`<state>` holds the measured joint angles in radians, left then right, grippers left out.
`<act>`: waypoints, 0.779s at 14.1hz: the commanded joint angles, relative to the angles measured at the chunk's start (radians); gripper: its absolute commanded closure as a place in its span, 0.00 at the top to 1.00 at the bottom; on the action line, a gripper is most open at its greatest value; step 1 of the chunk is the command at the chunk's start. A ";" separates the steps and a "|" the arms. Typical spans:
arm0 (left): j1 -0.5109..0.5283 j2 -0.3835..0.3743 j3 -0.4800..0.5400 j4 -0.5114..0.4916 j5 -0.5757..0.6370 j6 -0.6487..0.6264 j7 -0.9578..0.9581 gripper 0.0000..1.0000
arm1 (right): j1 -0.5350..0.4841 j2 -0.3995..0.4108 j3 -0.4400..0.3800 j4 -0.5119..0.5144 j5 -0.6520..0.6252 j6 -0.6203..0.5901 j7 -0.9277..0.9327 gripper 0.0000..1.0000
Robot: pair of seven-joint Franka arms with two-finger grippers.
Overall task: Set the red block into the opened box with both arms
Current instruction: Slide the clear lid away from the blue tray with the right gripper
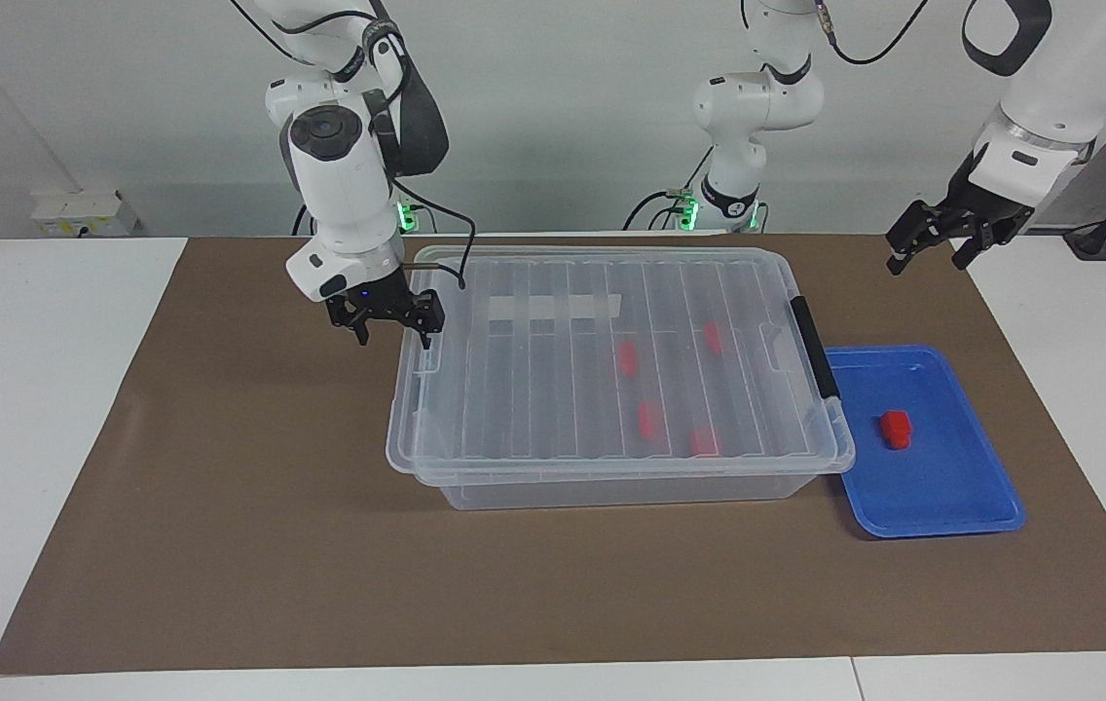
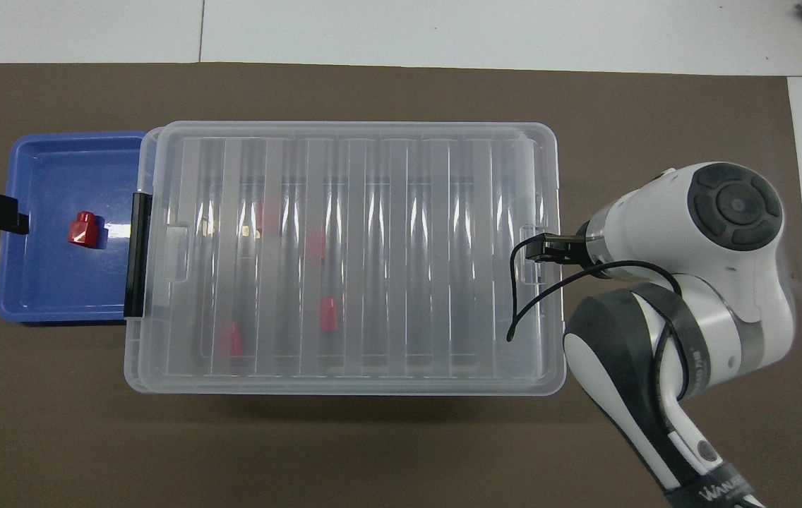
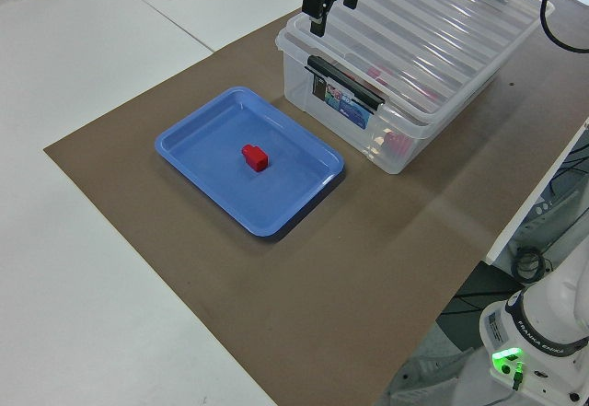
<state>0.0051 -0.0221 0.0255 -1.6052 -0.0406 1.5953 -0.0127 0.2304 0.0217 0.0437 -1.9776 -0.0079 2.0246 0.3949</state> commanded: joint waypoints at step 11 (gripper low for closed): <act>-0.005 -0.015 0.001 -0.009 0.016 0.009 0.000 1.00 | -0.224 -0.040 -0.001 -0.046 -0.014 -0.029 -0.453 1.00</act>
<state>0.0042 -0.0221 0.0219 -1.6052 -0.0406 1.5952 -0.0126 0.0396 0.0079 0.0390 -2.0023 -0.0084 2.0137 -0.0025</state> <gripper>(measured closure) 0.000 0.000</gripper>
